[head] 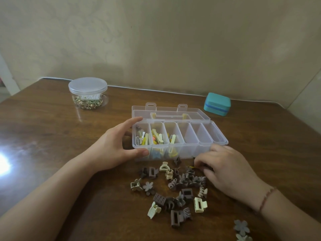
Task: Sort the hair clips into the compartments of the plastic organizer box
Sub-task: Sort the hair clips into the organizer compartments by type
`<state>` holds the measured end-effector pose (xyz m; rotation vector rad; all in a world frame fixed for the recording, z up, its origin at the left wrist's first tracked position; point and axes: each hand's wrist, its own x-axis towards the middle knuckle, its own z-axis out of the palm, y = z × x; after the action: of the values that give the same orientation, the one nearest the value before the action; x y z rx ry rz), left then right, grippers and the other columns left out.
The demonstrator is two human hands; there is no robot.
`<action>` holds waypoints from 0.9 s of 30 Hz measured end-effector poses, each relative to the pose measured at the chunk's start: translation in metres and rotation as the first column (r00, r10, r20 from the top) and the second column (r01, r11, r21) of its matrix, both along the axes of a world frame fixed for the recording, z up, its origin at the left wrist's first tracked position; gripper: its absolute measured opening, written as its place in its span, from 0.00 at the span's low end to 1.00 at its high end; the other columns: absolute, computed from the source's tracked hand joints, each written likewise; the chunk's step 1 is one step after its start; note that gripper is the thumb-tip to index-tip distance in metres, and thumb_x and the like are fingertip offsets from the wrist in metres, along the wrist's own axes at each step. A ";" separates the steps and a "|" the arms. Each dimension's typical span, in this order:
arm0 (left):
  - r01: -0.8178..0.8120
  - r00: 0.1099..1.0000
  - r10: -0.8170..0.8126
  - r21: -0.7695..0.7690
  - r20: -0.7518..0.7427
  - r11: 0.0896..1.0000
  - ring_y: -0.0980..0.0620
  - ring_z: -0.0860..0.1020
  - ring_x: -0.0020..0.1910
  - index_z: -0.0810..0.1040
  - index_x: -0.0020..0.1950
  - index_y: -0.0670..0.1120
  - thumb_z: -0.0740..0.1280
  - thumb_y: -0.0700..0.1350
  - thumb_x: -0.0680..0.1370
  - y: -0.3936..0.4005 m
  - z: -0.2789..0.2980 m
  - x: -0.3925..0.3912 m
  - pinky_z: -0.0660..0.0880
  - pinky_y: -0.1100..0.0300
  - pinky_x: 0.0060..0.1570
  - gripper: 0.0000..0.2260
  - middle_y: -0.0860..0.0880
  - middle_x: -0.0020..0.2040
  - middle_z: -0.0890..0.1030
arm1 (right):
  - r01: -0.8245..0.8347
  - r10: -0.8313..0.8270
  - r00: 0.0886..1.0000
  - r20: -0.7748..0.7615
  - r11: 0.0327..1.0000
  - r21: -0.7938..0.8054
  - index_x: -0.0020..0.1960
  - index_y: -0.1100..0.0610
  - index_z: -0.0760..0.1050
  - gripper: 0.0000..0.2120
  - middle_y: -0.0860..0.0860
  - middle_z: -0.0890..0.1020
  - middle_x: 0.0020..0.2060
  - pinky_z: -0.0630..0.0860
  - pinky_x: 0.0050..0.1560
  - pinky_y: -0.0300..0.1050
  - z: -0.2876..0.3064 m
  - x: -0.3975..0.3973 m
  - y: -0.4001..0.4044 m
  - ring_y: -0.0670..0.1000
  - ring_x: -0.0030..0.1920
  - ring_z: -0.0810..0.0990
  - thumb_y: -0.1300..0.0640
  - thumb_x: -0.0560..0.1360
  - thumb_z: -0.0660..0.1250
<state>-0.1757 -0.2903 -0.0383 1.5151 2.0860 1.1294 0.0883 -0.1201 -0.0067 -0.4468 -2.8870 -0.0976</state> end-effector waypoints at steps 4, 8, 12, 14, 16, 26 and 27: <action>0.006 1.000 -0.006 -0.004 -0.003 1.000 0.63 0.74 0.65 0.59 0.76 0.66 0.72 0.72 0.62 0.001 -0.001 0.000 0.74 0.51 0.66 0.45 0.59 0.69 0.74 | 0.004 -0.004 1.000 0.002 1.000 0.007 0.47 0.43 0.80 0.12 0.44 0.77 0.35 0.74 0.35 0.41 0.001 0.003 0.000 0.45 0.36 0.74 0.55 0.67 0.76; 0.008 1.000 -0.008 -0.004 -0.015 1.000 0.66 0.73 0.64 0.58 0.76 0.66 0.71 0.73 0.62 0.000 -0.001 -0.001 0.74 0.55 0.65 0.46 0.60 0.71 0.71 | 0.019 -0.022 0.998 -0.058 0.998 -0.056 0.48 0.42 0.78 0.09 0.42 0.77 0.36 0.74 0.34 0.38 0.013 0.006 0.001 0.42 0.36 0.75 0.53 0.70 0.73; 0.010 1.000 -0.010 -0.002 -0.021 1.000 0.65 0.74 0.64 0.58 0.76 0.66 0.71 0.73 0.62 0.000 -0.001 -0.002 0.74 0.54 0.65 0.46 0.60 0.72 0.71 | -0.073 0.003 0.971 -0.238 0.955 -0.289 0.43 0.42 0.74 0.04 0.40 0.76 0.35 0.70 0.30 0.37 0.035 -0.017 -0.003 0.44 0.36 0.74 0.51 0.71 0.67; 0.010 1.000 -0.010 -0.008 -0.015 1.000 0.63 0.74 0.64 0.58 0.76 0.66 0.71 0.74 0.62 0.001 -0.001 -0.001 0.74 0.53 0.65 0.46 0.59 0.72 0.71 | -0.125 -0.010 0.931 -0.364 0.931 -0.344 0.41 0.44 0.74 0.06 0.41 0.77 0.34 0.72 0.32 0.40 0.039 -0.037 -0.005 0.45 0.35 0.75 0.55 0.71 0.68; 0.013 1.000 -0.013 -0.007 -0.015 1.000 0.63 0.74 0.65 0.58 0.76 0.66 0.71 0.73 0.63 0.000 -0.001 -0.001 0.74 0.54 0.65 0.45 0.58 0.73 0.71 | -0.104 -0.048 0.933 -0.357 0.913 -0.394 0.41 0.46 0.76 0.08 0.41 0.78 0.35 0.70 0.32 0.34 0.037 -0.057 -0.005 0.40 0.36 0.75 0.59 0.72 0.69; 0.018 0.999 -0.017 0.004 -0.032 1.000 0.72 0.71 0.61 0.58 0.75 0.68 0.72 0.70 0.63 0.002 -0.003 -0.005 0.71 0.64 0.59 0.44 0.67 0.67 0.69 | -0.093 -0.018 0.949 -0.314 0.937 -0.336 0.48 0.46 0.78 0.07 0.38 0.78 0.39 0.70 0.41 0.24 0.052 -0.002 0.018 0.35 0.45 0.76 0.55 0.72 0.67; 0.016 0.999 -0.016 0.012 -0.036 1.000 0.74 0.70 0.60 0.59 0.75 0.69 0.72 0.70 0.62 0.002 -0.004 -0.005 0.71 0.66 0.57 0.43 0.69 0.65 0.69 | -0.066 -0.046 0.949 -0.311 0.938 -0.340 0.48 0.45 0.78 0.07 0.38 0.80 0.39 0.71 0.40 0.24 0.052 0.016 0.022 0.36 0.45 0.77 0.55 0.72 0.68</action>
<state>-0.1812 -0.2884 -0.0422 1.5658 2.0899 1.1193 0.1045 -0.0983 0.0455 -0.4580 -2.5871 0.4533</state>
